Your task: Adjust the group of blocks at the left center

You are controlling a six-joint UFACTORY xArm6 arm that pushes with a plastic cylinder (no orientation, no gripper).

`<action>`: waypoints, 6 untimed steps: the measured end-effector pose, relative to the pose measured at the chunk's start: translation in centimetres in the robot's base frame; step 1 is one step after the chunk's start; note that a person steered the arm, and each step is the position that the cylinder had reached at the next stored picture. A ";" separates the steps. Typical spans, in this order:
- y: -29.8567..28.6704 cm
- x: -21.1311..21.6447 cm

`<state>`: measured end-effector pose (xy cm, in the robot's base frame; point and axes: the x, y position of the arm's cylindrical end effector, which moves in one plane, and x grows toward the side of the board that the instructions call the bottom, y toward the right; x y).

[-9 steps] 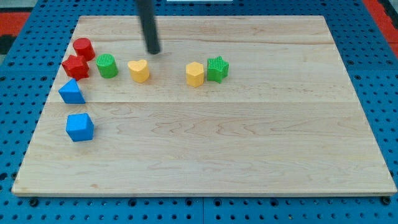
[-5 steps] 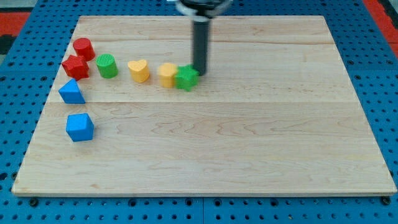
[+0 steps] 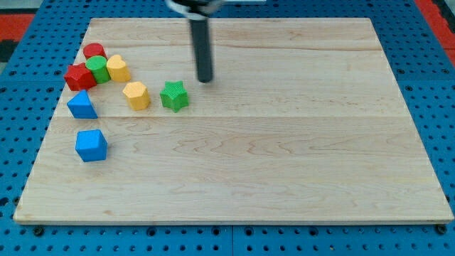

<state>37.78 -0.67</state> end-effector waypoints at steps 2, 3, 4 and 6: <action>-14.1 3.3; -14.2 4.3; -11.7 12.6; -21.6 14.4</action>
<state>52.16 -22.23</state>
